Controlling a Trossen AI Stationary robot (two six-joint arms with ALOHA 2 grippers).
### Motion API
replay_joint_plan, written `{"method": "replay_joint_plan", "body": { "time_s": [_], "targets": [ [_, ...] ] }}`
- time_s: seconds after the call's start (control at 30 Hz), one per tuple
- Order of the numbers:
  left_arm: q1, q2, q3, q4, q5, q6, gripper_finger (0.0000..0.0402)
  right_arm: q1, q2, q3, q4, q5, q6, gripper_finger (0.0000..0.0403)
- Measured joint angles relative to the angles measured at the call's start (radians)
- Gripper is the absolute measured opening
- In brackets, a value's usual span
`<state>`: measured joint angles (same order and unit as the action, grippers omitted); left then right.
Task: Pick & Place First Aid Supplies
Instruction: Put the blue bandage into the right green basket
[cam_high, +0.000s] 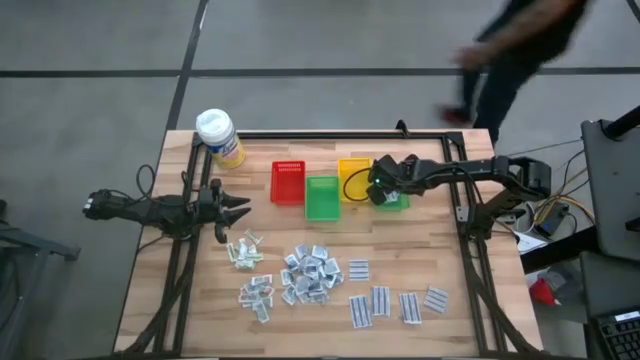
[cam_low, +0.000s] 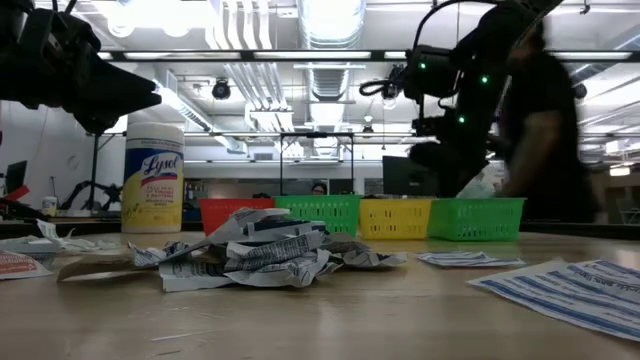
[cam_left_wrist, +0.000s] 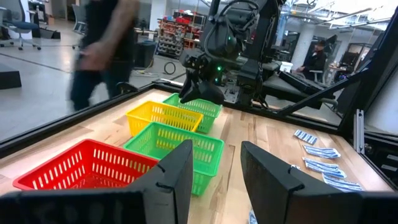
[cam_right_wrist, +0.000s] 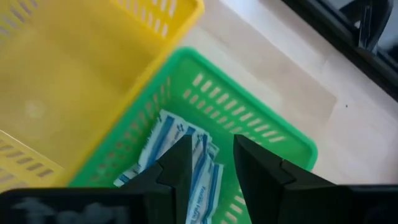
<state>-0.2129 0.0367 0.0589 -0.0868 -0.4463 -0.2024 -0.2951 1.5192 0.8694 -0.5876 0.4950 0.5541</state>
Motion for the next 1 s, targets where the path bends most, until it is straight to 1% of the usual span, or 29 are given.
{"method": "replay_joint_plan", "body": {
  "time_s": [0.17, 0.4, 0.6, 0.77, 0.9, 1.0],
  "targets": [
    [0.0, 0.0, 0.0, 0.0, 0.0, -0.005, 0.0131, 0.001, -0.001, 0.057, -0.029, -0.008, -0.016, 0.0103],
    [0.0, 0.0, 0.0, 0.0, 0.0, -0.005, 0.0131, 0.003, -0.002, 0.163, -0.197, -0.01, -0.016, 0.0087],
    [0.0, 0.0, 0.0, 0.0, 0.0, -0.006, 0.0131, 0.009, -0.002, 0.246, -0.357, -0.01, 0.036, 0.0076],
    [0.0, 0.0, 0.0, 0.0, 0.0, -0.006, 0.0131, 0.048, -0.002, 0.292, -0.452, -0.01, 0.074, 0.0069],
    [0.0, 0.0, 0.0, 0.0, 0.0, -0.006, 0.0131, 0.1, -0.008, 0.298, -0.475, -0.01, 0.084, 0.0069],
    [0.0, 0.0, 0.0, 0.0, 0.0, -0.007, 0.0131, 0.149, -0.013, 0.285, -0.483, -0.01, 0.133, 0.0073]
  ]
}}
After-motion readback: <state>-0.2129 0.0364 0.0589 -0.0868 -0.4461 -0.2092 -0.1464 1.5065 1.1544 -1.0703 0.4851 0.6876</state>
